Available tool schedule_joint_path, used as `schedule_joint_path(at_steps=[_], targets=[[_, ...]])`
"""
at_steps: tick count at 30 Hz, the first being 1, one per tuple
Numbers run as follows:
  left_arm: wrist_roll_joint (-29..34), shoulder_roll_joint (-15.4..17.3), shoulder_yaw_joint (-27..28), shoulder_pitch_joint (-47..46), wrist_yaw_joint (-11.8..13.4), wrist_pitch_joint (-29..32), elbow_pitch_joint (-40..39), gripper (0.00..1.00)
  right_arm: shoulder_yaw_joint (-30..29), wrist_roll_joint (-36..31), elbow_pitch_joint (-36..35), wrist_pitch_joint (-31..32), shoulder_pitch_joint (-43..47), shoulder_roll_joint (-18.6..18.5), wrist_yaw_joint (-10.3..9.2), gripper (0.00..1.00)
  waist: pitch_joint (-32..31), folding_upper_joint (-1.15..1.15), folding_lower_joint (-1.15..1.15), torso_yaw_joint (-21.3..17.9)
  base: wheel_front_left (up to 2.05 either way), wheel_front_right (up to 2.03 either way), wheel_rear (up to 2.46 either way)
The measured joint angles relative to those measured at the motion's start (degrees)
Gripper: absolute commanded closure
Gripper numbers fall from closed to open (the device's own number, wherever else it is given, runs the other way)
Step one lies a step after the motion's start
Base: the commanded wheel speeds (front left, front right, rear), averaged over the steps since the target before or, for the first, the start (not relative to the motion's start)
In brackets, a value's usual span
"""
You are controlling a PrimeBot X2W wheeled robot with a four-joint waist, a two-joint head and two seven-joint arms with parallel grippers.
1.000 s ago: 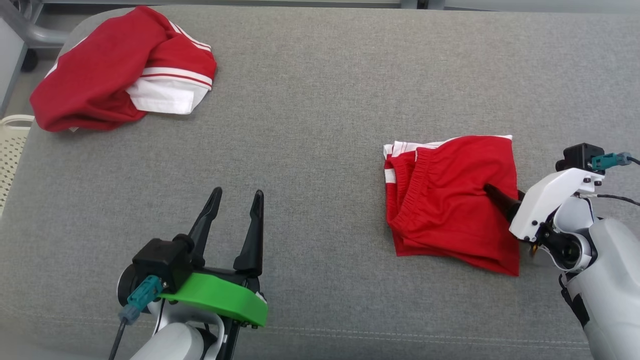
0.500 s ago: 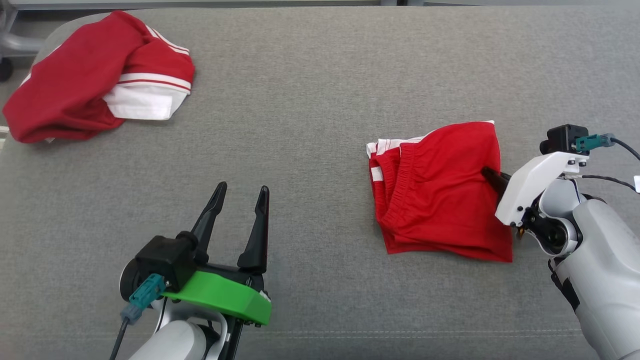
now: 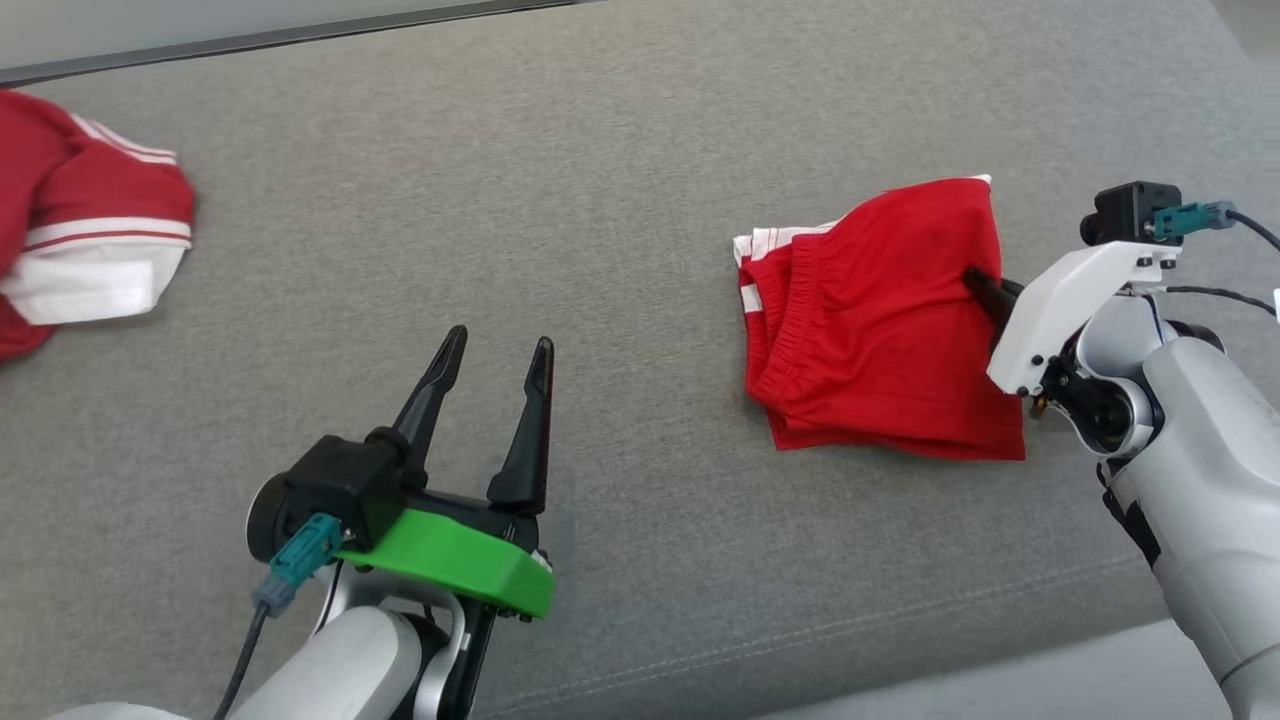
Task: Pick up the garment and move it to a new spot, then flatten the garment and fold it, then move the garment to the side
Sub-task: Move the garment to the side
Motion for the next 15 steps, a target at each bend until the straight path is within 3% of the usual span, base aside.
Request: schedule_joint_path(at_steps=[7, 15], targets=[[0.9, 0.0, -0.4, -2.6, -0.4, 0.9, -0.1, 0.00, 3.0, 0.8, 2.2, -2.2, -4.7, -0.8, 0.00, 1.00, 2.5, 0.00, 0.00, -7.4, 0.00, 0.00, 0.00], [2.0, 2.1, 0.9, -6.1, 0.6, 2.8, -2.7, 0.00, 5.1, 0.4, 4.1, -4.1, -13.4, -3.0, 0.00, 1.00, 6.7, 0.00, 0.00, -7.3, 0.00, 0.00, 0.00]])
